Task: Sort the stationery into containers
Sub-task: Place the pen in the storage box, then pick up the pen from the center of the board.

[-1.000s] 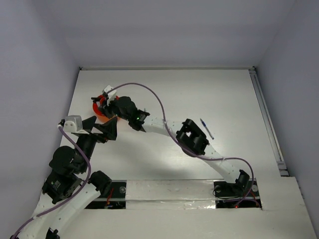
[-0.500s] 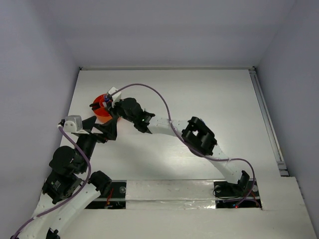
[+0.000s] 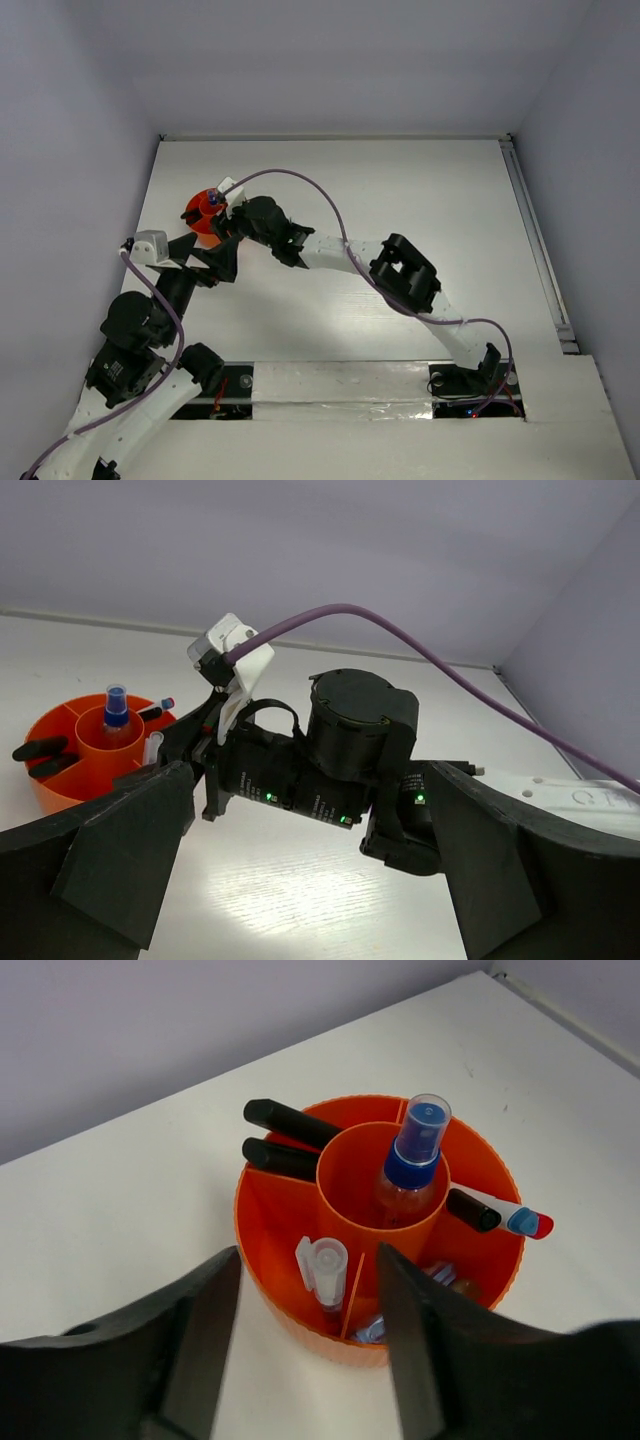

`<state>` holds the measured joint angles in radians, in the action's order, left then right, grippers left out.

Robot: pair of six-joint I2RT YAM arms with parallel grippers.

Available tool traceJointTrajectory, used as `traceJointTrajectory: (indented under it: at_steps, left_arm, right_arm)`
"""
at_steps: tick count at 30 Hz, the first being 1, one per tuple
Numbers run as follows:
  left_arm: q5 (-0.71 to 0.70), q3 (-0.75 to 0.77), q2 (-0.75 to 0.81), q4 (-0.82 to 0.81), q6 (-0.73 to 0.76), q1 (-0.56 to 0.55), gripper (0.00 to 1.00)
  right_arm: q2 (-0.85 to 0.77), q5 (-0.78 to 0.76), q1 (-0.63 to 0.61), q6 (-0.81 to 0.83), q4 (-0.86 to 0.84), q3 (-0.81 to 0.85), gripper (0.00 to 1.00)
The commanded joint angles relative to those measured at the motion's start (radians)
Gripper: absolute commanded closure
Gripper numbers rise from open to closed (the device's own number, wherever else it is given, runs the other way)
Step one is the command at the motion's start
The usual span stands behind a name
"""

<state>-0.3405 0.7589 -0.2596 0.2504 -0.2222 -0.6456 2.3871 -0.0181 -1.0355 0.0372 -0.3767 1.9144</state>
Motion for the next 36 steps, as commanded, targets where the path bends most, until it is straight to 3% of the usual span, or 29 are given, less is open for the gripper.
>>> traceJointTrajectory:
  at_steps: [1, 7, 10, 14, 15, 17, 18, 20, 22, 25, 27, 28, 30, 31, 33, 36]
  left_arm:
    - [0.017, -0.007, -0.021, -0.057, -0.008, 0.014, 0.01]
    - [0.017, -0.006, -0.029, -0.062, -0.006, 0.014, 0.01]
    - [0.021, -0.001, -0.038, -0.066, -0.008, 0.014, 0.01]
    - [0.057, 0.003, -0.047, -0.072, -0.023, 0.014, 0.01]
    - [0.069, 0.005, -0.05, -0.071, -0.031, 0.014, 0.01]
    - [0.124, 0.002, -0.066, -0.08, -0.061, 0.014, 0.01]
    - [0.145, -0.003, -0.072, -0.098, -0.074, 0.014, 0.01]
    - [0.22, -0.026, -0.078, -0.126, -0.107, 0.014, 0.01]
    - [0.267, -0.044, -0.095, -0.175, -0.127, 0.014, 0.01]
    - [0.378, -0.079, -0.148, -0.227, -0.166, 0.014, 0.01]
    - [0.463, -0.099, -0.187, -0.273, -0.189, 0.014, 0.01]
    - [0.489, -0.11, -0.22, -0.29, -0.21, 0.014, 0.01]
    - [0.564, -0.157, -0.25, -0.367, -0.242, 0.014, 0.01]
    - [0.584, -0.174, -0.276, -0.429, -0.279, 0.014, 0.01]
    - [0.641, -0.23, -0.309, -0.491, -0.31, 0.014, 0.01]
    - [0.655, -0.274, -0.332, -0.545, -0.336, 0.014, 0.01]
  right_arm:
    - [-0.088, 0.041, -0.008, 0.004, 0.018, 0.003, 0.34]
    - [-0.224, 0.041, 0.002, -0.037, 0.059, -0.087, 0.13]
    - [-0.301, 0.055, 0.024, -0.115, 0.073, -0.187, 0.08]
    - [-0.452, 0.07, 0.074, -0.204, 0.081, -0.34, 0.11]
    - [-0.474, 0.058, 0.083, -0.218, 0.096, -0.374, 0.13]
    - [-0.522, -0.017, 0.115, -0.265, 0.114, -0.486, 0.29]
    - [-0.575, -0.038, 0.129, -0.289, 0.14, -0.527, 0.45]
    - [-0.643, -0.078, 0.182, -0.359, 0.154, -0.672, 0.64]
    - [-0.753, -0.094, 0.234, -0.406, 0.209, -0.76, 0.76]
    - [-0.897, -0.141, 0.383, -0.48, 0.314, -0.92, 0.81]
    - [-0.946, -0.106, 0.487, -0.494, 0.393, -0.986, 0.79]
    - [-0.976, -0.091, 0.581, -0.49, 0.435, -1.023, 0.74]
    - [-0.991, -0.098, 0.649, -0.459, 0.52, -1.048, 0.63]
    - [-0.994, -0.117, 0.682, -0.447, 0.542, -1.06, 0.5]
    - [-0.984, -0.144, 0.707, -0.413, 0.6, -1.055, 0.4]
    - [-0.916, -0.128, 0.732, -0.389, 0.621, -1.04, 0.34]
